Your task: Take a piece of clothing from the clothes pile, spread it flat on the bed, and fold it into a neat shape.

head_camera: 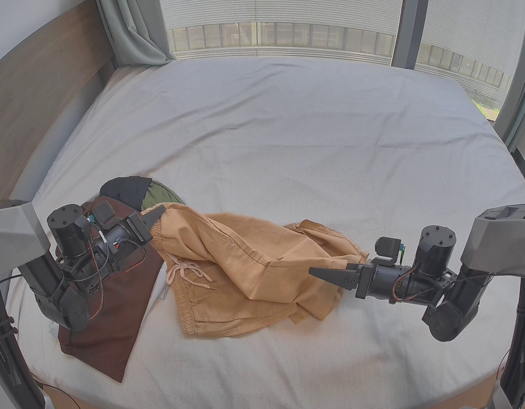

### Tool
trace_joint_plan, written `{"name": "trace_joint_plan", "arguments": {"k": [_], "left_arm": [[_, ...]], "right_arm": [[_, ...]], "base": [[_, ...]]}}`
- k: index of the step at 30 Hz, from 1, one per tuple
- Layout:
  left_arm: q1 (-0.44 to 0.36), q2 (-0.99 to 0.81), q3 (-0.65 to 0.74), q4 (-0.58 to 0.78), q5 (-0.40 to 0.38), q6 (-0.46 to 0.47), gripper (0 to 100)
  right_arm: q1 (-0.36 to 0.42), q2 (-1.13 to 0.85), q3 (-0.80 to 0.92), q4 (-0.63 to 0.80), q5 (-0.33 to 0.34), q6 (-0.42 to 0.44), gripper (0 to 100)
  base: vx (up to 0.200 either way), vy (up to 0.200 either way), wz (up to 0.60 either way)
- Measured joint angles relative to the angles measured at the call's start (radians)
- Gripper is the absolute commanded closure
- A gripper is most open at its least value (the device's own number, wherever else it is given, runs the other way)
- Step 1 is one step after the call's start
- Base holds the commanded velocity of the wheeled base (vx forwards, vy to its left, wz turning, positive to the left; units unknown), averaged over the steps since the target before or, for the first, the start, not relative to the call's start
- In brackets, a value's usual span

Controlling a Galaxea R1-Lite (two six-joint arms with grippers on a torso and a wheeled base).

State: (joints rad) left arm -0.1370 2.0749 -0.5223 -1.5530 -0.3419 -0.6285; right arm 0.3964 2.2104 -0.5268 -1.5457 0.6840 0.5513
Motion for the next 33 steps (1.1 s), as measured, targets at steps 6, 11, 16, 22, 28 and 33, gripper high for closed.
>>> {"name": "trace_joint_plan", "arguments": {"k": [6, 11, 16, 22, 28, 33], "left_arm": [[0.000, -0.001, 0.000, 0.000, 0.000, 0.000, 100], [-0.004, -0.003, 0.000, 0.000, -0.001, -0.001, 100], [-0.011, -0.004, 0.001, 0.000, -0.001, -0.001, 100], [-0.013, -0.005, 0.002, 0.000, -0.001, -0.001, 100], [-0.013, -0.005, -0.001, 0.000, -0.001, -0.001, 100], [-0.013, -0.003, -0.001, 0.000, -0.001, -0.002, 100]], "right_arm": [[0.023, 0.021, -0.011, 0.000, -0.011, 0.001, 0], [0.031, 0.027, -0.015, 0.000, -0.013, 0.002, 0], [0.044, 0.030, -0.021, 0.000, -0.040, 0.006, 0], [0.059, 0.037, -0.028, 0.000, -0.051, 0.007, 100], [0.056, 0.044, -0.026, 0.000, -0.050, 0.007, 100], [0.052, 0.045, -0.026, 0.000, -0.050, 0.005, 100]], "base": [[0.000, 0.000, 0.00], [0.000, 0.000, 0.00], [0.000, 0.000, 0.00], [0.000, 0.000, 0.00], [0.000, 0.000, 0.00], [0.000, 0.000, 0.00]]}}
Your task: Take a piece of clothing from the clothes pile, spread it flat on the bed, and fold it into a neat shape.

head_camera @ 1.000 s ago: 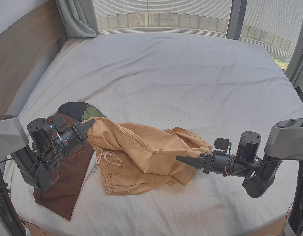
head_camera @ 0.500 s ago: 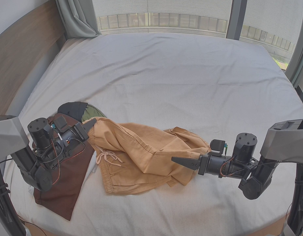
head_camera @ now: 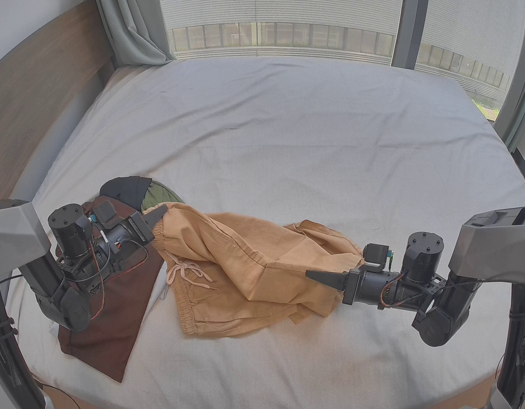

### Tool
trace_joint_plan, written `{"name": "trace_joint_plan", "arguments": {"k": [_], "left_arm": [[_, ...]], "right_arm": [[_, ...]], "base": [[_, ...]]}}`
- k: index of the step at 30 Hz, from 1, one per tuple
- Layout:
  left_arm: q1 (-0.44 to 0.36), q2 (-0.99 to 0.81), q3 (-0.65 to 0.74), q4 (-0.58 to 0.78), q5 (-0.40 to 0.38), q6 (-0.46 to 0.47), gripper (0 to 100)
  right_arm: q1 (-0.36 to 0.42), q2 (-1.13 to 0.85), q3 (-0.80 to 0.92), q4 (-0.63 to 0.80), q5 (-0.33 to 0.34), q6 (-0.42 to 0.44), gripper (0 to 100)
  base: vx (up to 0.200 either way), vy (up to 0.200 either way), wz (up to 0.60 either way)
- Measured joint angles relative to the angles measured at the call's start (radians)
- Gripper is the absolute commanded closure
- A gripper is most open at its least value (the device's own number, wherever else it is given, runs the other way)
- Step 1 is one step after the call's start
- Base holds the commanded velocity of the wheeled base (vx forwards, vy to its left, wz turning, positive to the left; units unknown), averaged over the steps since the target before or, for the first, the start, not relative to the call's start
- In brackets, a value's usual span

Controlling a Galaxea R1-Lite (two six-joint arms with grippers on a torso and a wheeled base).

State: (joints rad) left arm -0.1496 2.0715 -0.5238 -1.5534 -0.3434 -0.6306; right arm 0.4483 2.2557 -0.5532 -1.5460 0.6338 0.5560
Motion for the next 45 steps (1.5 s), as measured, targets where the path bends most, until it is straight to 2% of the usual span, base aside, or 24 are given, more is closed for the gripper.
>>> {"name": "trace_joint_plan", "arguments": {"k": [17, 31, 35, 38, 45], "left_arm": [[-0.003, -0.015, -0.037, 0.000, -0.002, 0.001, 100], [-0.019, -0.081, -0.016, 0.000, -0.022, 0.002, 100], [-0.025, -0.100, -0.006, 0.000, -0.038, 0.030, 100], [-0.026, -0.109, -0.003, 0.000, -0.050, 0.088, 100], [-0.020, -0.117, -0.007, 0.000, -0.064, 0.107, 100]], "right_arm": [[-0.049, -0.069, -0.008, 0.001, 0.000, 0.000, 100], [-0.083, -0.157, 0.000, 0.002, 0.004, -0.016, 100], [-0.093, -0.175, 0.000, 0.002, 0.004, -0.033, 100], [-0.097, -0.188, 0.000, 0.002, 0.005, -0.038, 100], [-0.101, -0.215, 0.002, 0.003, 0.005, -0.051, 100]], "base": [[0.000, 0.000, 0.00], [0.000, 0.000, 0.00], [0.000, 0.000, 0.00], [0.000, 0.000, 0.00], [0.000, 0.000, 0.00]]}}
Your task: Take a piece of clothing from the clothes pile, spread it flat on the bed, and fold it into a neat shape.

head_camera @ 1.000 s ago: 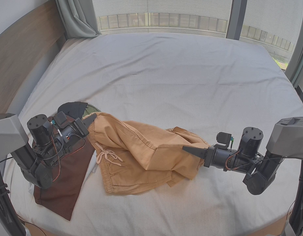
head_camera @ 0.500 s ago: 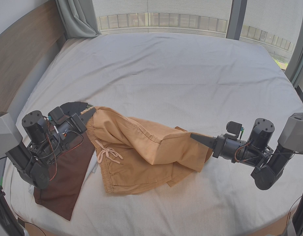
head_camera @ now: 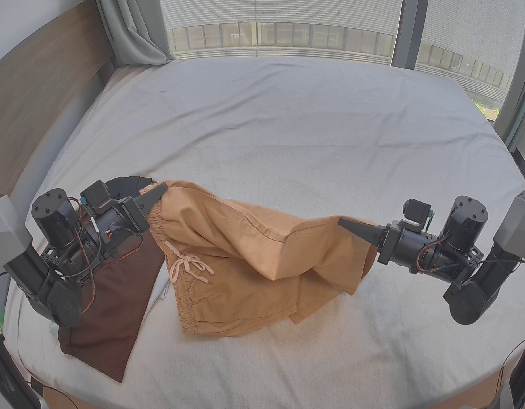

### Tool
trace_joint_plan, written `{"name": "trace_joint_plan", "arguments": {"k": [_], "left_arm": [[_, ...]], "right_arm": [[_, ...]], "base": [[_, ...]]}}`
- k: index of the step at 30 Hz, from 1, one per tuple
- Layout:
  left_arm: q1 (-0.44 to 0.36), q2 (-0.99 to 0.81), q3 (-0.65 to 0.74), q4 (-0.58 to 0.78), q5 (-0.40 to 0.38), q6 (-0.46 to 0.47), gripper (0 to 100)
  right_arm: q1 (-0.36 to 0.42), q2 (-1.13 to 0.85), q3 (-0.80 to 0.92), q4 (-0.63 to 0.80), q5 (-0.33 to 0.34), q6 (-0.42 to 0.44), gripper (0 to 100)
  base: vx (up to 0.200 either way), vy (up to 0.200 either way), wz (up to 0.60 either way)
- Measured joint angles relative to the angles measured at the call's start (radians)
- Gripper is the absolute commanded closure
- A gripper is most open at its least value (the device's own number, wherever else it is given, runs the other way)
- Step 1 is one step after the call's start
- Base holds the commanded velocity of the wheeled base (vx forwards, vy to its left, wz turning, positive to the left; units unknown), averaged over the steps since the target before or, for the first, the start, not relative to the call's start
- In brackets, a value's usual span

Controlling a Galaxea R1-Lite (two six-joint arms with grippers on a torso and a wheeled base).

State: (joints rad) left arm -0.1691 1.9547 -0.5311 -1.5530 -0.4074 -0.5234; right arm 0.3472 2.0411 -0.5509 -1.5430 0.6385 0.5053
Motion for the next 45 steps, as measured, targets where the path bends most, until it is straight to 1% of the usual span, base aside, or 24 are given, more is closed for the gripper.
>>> {"name": "trace_joint_plan", "arguments": {"k": [5, 9, 12, 18, 24, 45], "left_arm": [[0.002, -0.013, 0.008, 0.000, -0.039, 0.003, 100], [0.008, -0.021, 0.013, 0.000, -0.062, 0.053, 100], [0.021, -0.023, 0.014, 0.000, -0.095, 0.084, 100], [0.043, -0.022, 0.001, 0.000, -0.107, 0.093, 100], [0.057, -0.018, -0.016, 0.000, -0.139, 0.103, 100], [0.060, -0.010, -0.063, 0.000, -0.137, 0.104, 100]], "right_arm": [[-0.001, -0.018, 0.000, 0.001, -0.002, -0.003, 100], [-0.006, -0.029, 0.000, 0.000, -0.002, -0.003, 100], [-0.011, -0.038, -0.001, 0.001, -0.002, -0.004, 100], [-0.021, -0.053, -0.004, 0.000, -0.003, -0.005, 100], [-0.041, -0.065, -0.009, 0.001, -0.003, -0.005, 100], [-0.091, -0.112, -0.034, 0.000, -0.004, -0.003, 100]], "base": [[0.000, 0.000, 0.00], [0.000, 0.000, 0.00], [0.000, 0.000, 0.00], [0.000, 0.000, 0.00], [0.000, 0.000, 0.00], [0.000, 0.000, 0.00]]}}
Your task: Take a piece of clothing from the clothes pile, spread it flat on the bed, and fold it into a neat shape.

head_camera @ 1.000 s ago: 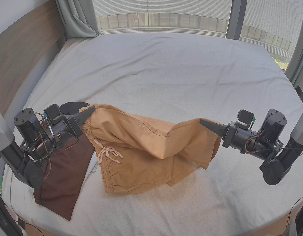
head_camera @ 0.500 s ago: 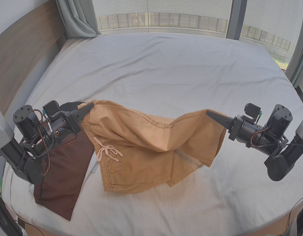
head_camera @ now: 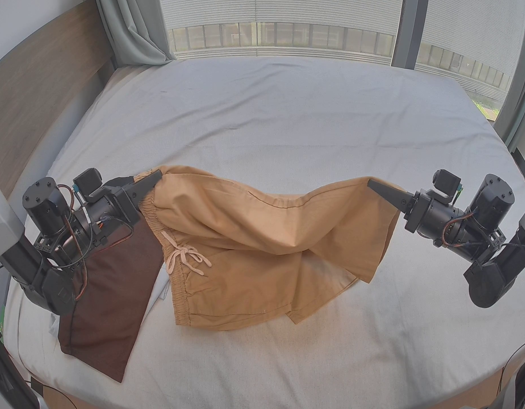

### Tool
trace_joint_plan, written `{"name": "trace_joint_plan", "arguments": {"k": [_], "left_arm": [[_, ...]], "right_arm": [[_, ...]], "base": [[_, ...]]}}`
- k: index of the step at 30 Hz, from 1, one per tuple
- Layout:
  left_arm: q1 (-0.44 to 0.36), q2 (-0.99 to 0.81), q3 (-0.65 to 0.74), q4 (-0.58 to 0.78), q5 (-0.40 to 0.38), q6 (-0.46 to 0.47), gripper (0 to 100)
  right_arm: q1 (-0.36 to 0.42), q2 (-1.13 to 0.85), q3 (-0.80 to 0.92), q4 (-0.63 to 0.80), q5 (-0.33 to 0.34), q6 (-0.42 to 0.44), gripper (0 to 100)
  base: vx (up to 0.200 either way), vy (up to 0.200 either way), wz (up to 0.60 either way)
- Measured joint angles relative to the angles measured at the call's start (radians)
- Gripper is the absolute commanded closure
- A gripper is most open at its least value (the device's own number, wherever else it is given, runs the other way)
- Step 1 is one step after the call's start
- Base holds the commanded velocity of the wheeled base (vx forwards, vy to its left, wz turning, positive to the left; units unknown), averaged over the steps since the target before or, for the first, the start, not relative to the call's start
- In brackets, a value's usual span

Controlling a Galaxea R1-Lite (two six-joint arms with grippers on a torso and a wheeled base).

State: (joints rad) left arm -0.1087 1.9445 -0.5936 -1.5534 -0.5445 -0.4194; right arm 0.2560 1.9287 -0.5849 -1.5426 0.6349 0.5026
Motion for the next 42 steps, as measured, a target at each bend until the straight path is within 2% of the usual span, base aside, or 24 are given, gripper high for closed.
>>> {"name": "trace_joint_plan", "arguments": {"k": [14, 42], "left_arm": [[0.009, 0.000, -0.022, 0.000, 0.003, 0.000, 100], [0.076, 0.034, -0.031, 0.000, -0.001, -0.007, 100]], "right_arm": [[-0.034, -0.013, -0.015, 0.001, 0.000, 0.003, 100], [-0.087, -0.009, -0.037, 0.001, 0.004, 0.000, 100]], "base": [[0.000, 0.000, 0.00], [0.000, 0.000, 0.00]]}}
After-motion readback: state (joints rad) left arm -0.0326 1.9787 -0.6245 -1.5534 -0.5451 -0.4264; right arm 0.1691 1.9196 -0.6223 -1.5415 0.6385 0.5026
